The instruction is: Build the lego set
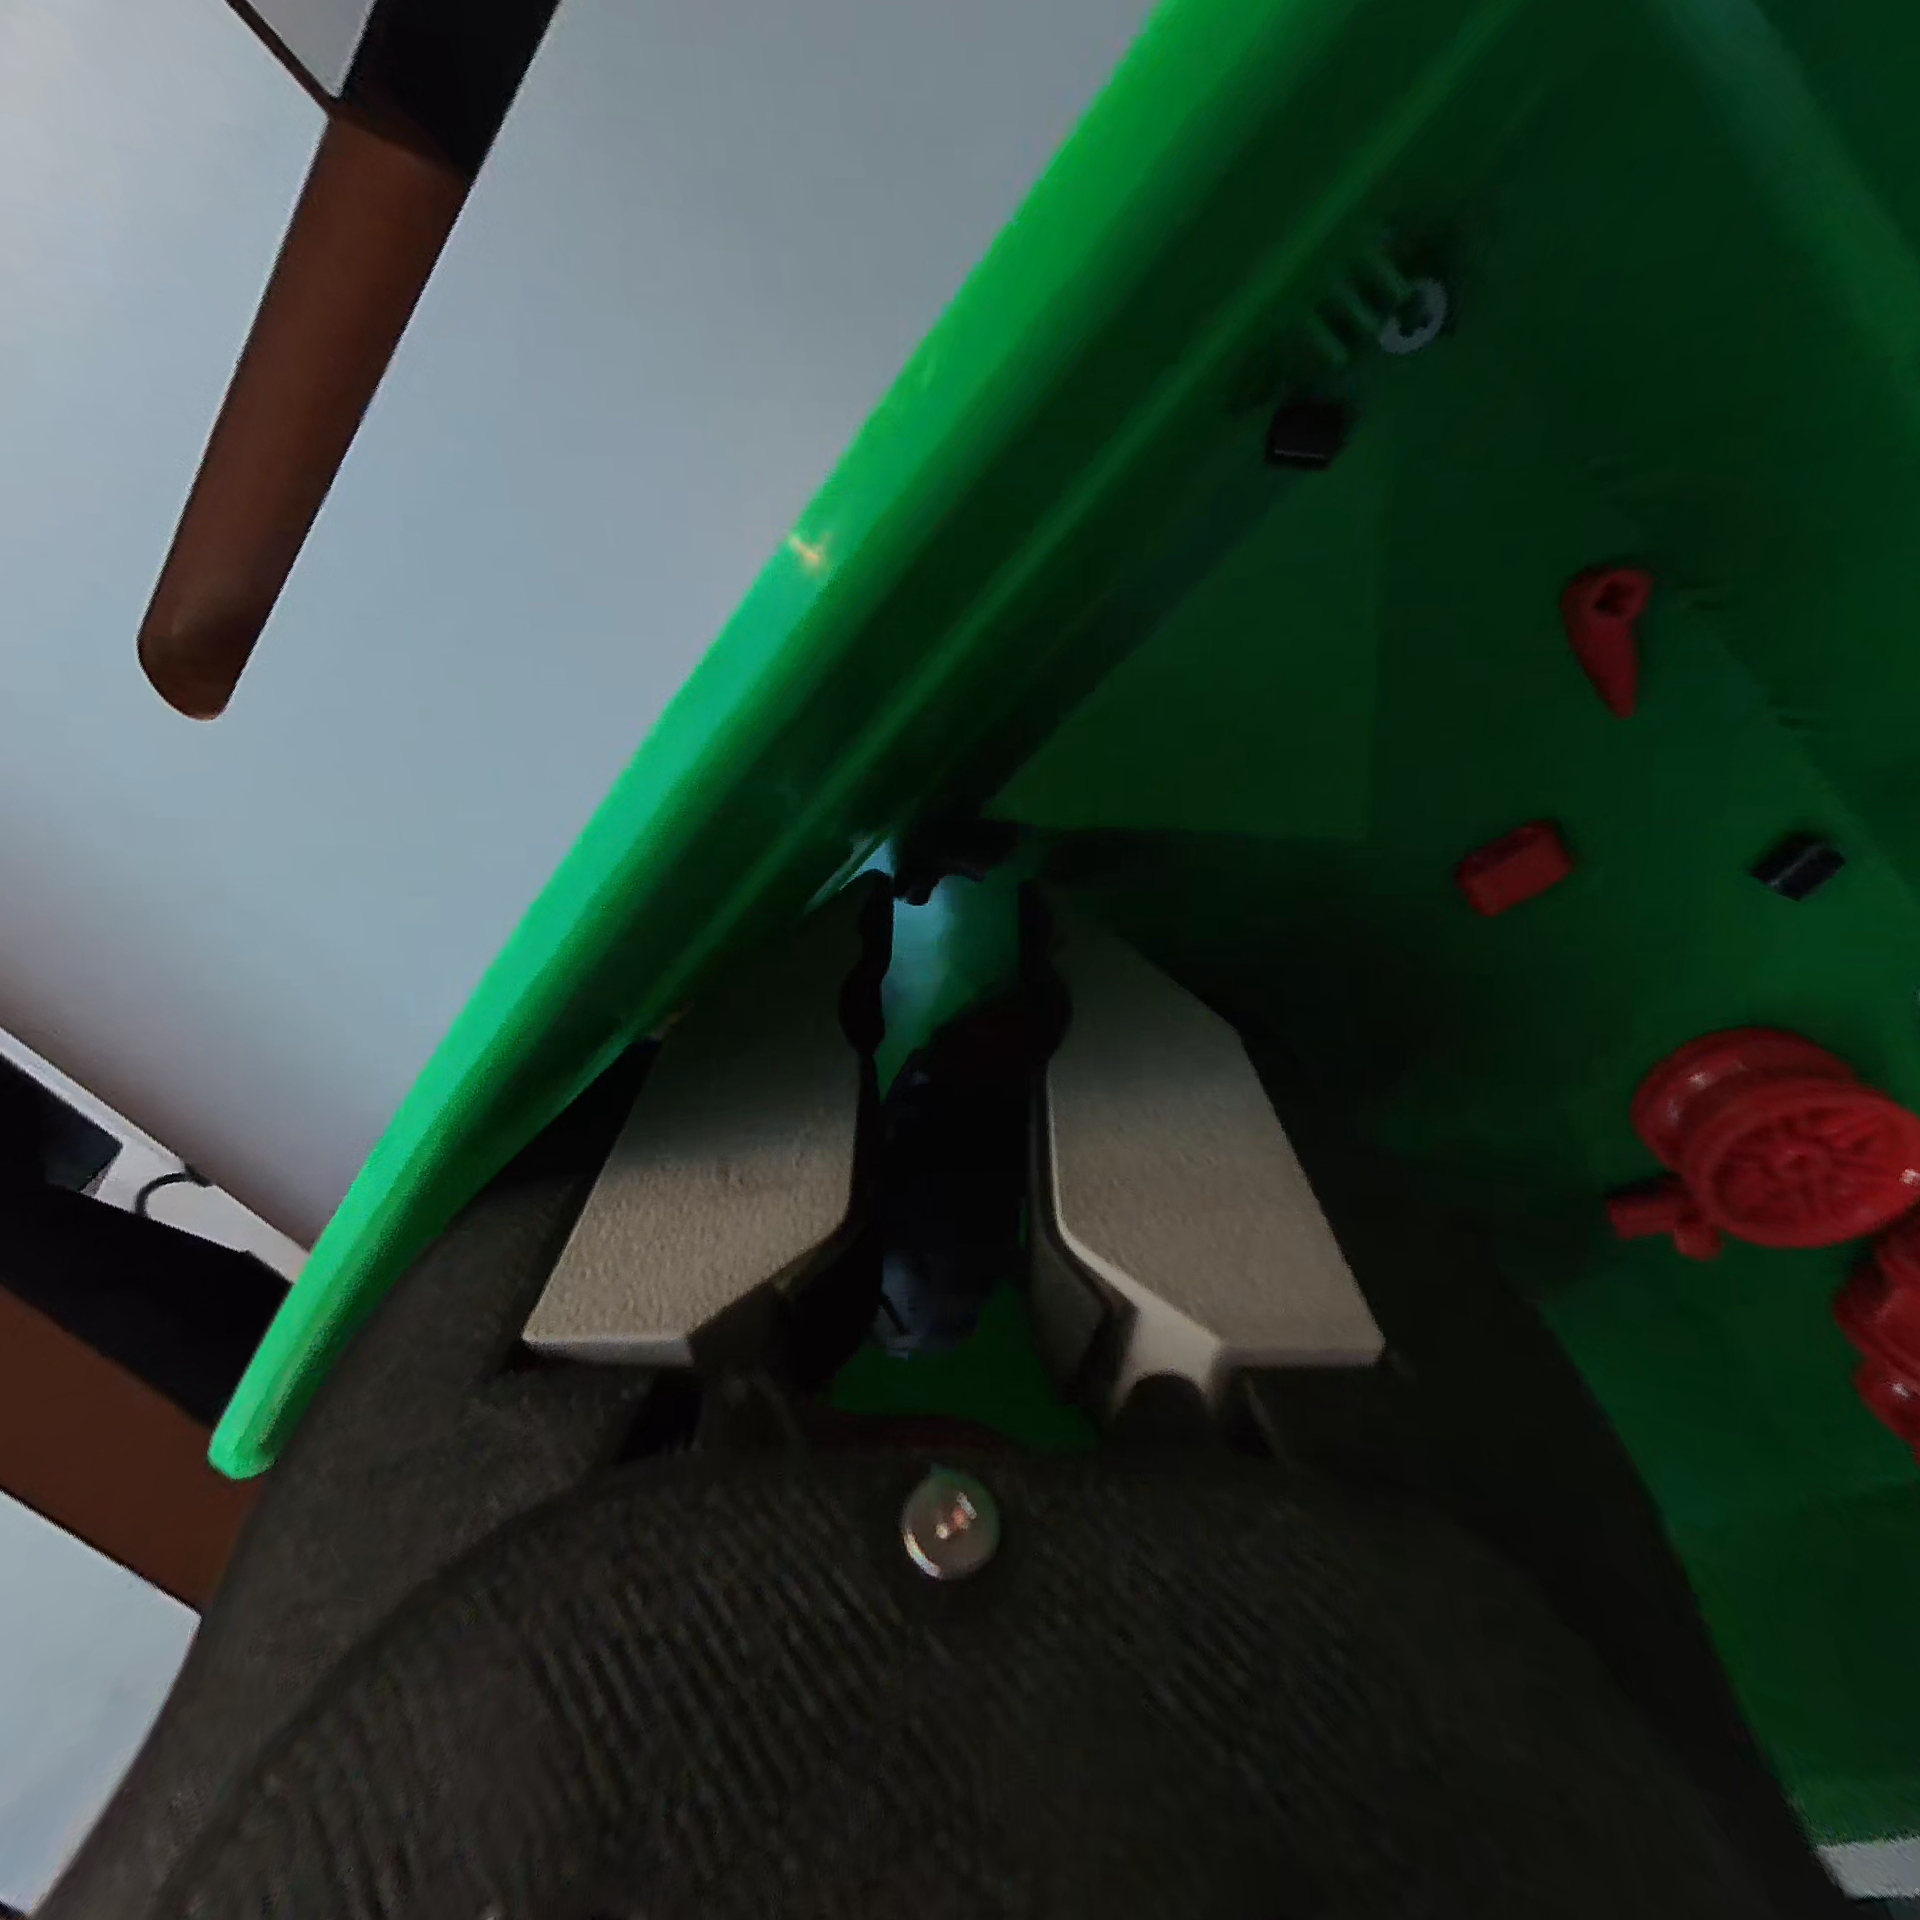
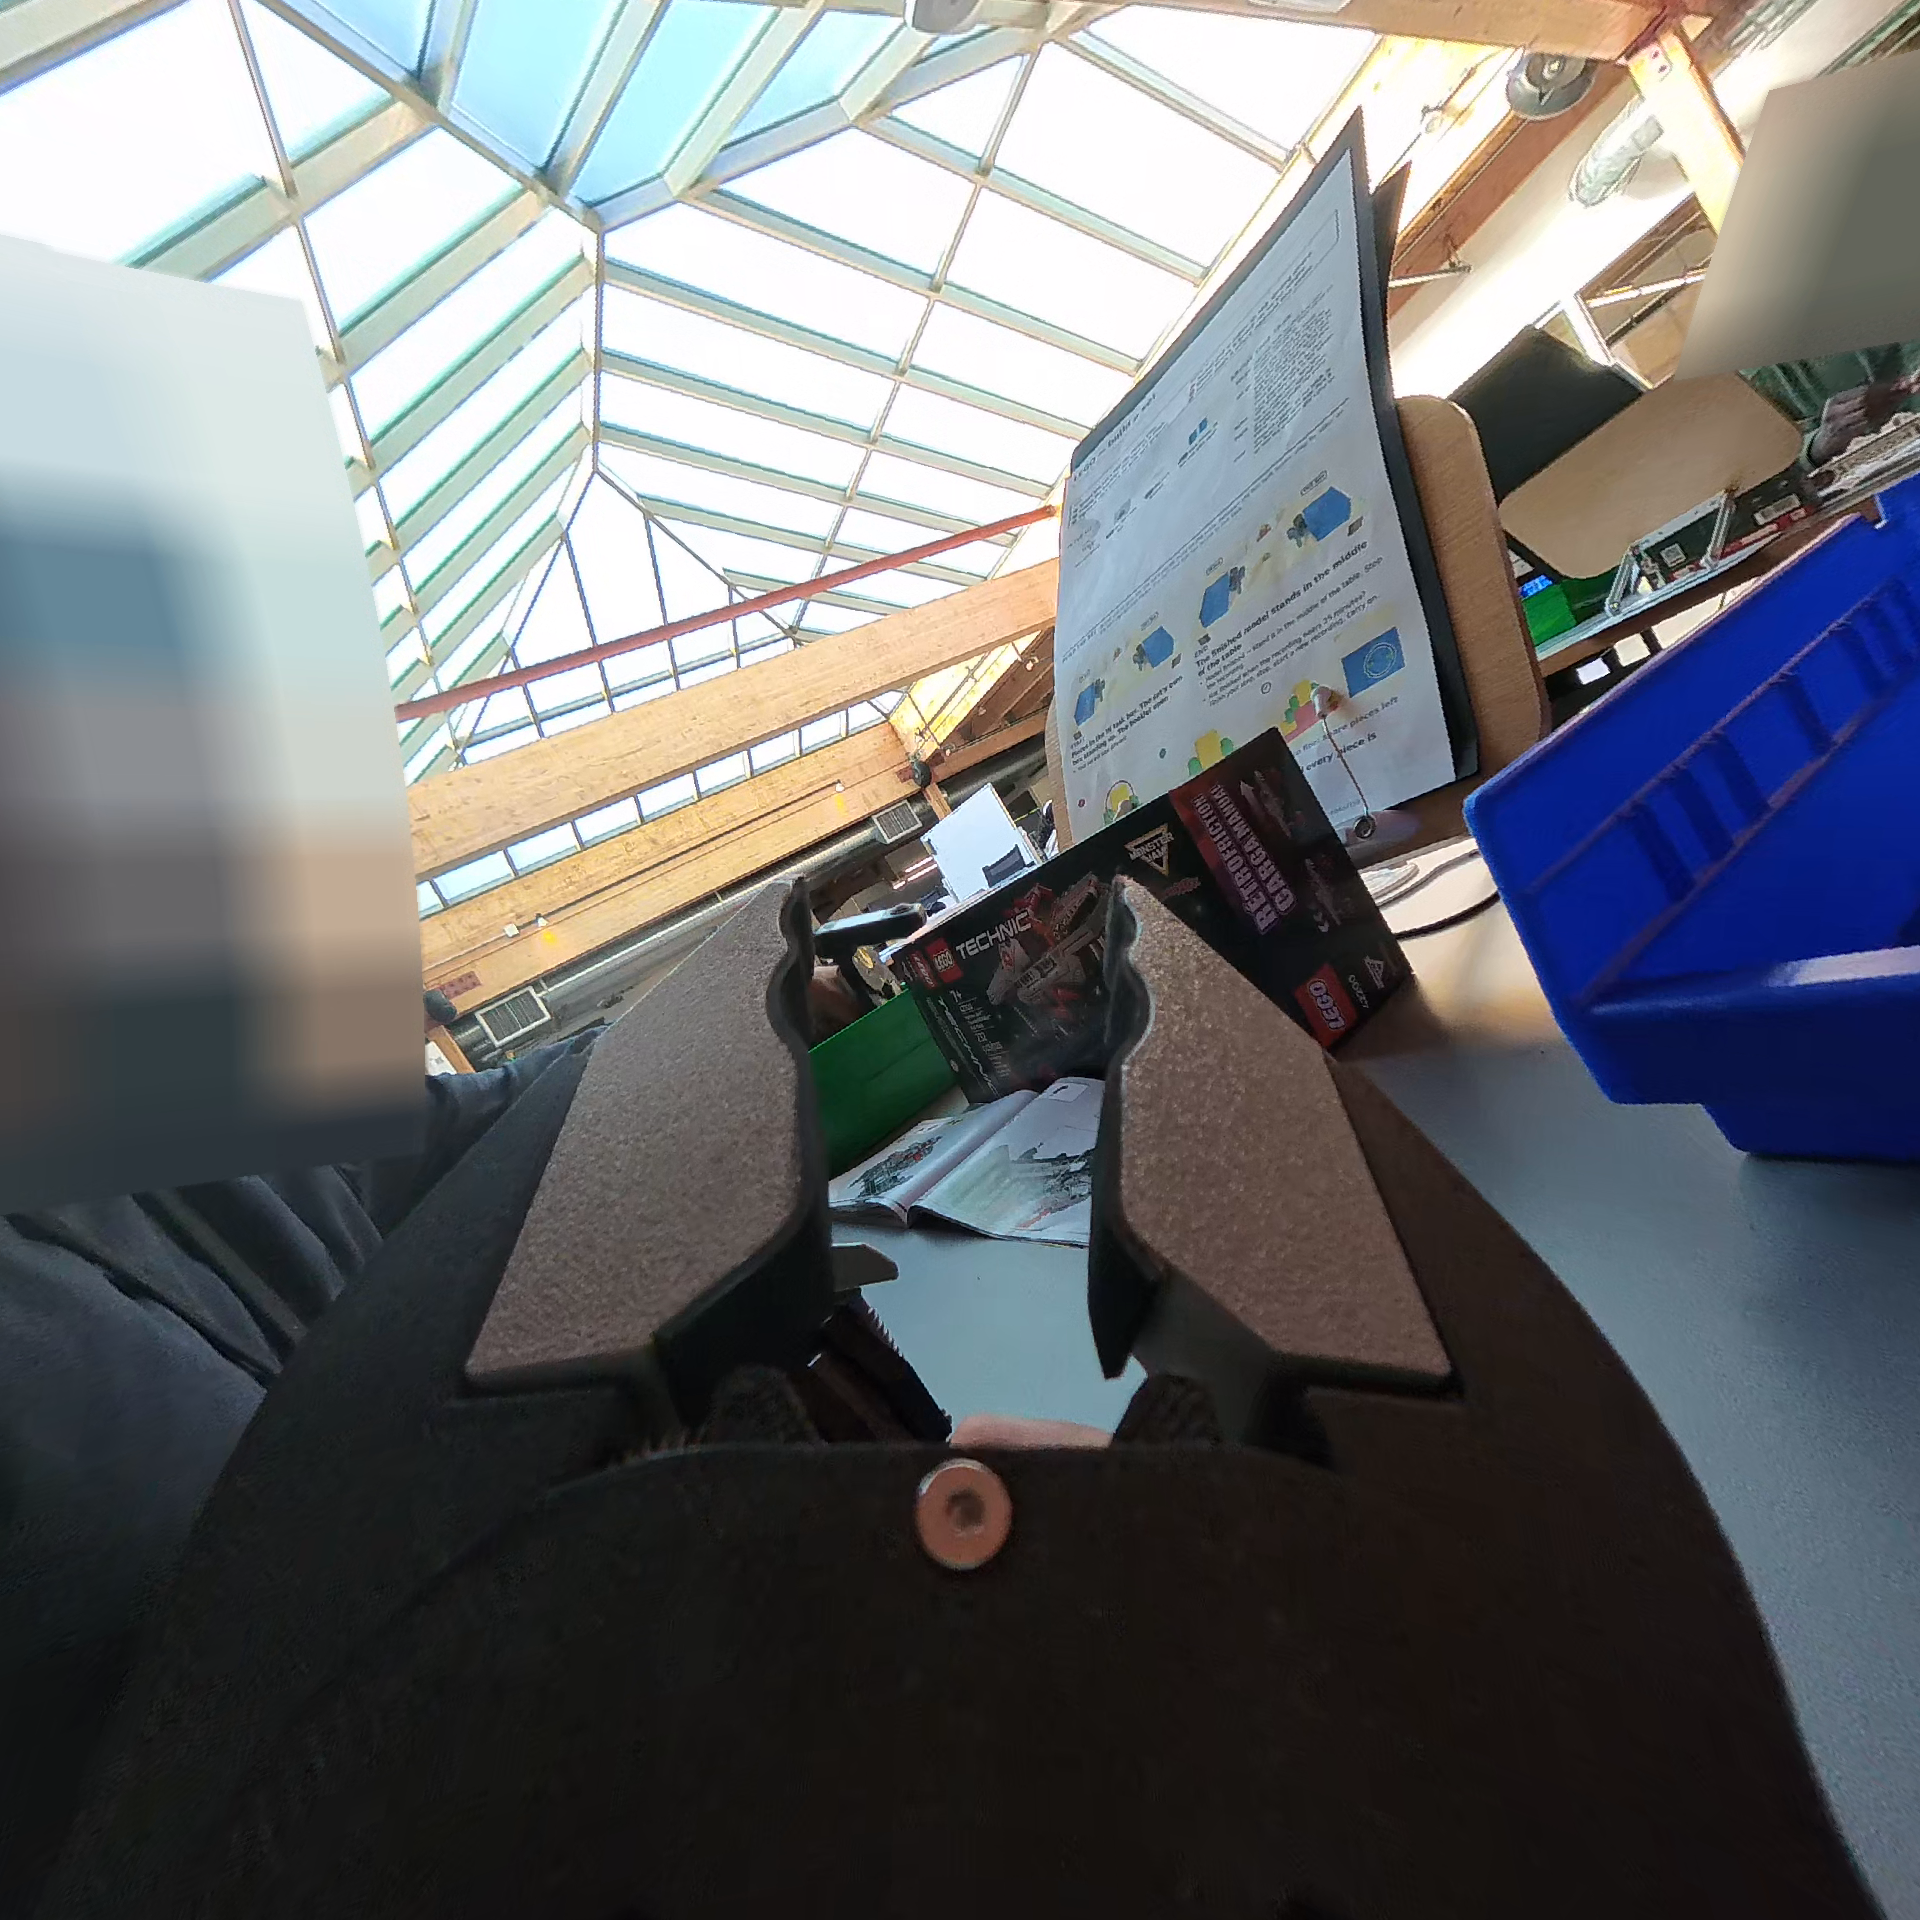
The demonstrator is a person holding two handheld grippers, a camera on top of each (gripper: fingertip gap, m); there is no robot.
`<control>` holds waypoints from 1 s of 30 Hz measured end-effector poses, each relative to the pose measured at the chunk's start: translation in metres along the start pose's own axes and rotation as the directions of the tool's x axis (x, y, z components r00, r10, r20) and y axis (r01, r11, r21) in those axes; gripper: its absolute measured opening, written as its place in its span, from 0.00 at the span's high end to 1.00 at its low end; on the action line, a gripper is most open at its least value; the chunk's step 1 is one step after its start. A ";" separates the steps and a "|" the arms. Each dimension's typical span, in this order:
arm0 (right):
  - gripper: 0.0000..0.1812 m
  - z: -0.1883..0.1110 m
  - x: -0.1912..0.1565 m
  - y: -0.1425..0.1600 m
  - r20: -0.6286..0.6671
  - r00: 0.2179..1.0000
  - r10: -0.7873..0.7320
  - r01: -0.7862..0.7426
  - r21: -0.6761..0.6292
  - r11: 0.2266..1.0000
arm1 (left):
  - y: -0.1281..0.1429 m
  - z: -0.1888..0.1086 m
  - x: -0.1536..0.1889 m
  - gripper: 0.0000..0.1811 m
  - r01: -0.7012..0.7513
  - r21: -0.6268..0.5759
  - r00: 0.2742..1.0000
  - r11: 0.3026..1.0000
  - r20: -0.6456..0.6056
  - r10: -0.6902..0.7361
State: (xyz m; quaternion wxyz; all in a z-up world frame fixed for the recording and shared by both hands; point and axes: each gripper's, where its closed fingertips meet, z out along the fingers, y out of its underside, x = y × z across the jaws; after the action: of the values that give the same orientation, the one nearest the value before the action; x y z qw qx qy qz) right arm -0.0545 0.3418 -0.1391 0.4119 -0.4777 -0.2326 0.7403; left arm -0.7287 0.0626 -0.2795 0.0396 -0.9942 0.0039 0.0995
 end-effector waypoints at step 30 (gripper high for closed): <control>0.70 0.002 -0.007 0.002 0.036 0.999 0.016 -0.016 -0.005 1.000 | 0.002 -0.048 0.041 0.97 -0.061 0.299 0.965 0.952 -0.226 0.133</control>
State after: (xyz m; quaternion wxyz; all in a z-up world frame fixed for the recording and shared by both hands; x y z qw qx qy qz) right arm -0.0554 0.3351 -0.1364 0.4005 -0.4670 -0.2382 0.7515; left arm -0.6789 0.0563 -0.2408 0.1788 -0.9809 0.0725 -0.0228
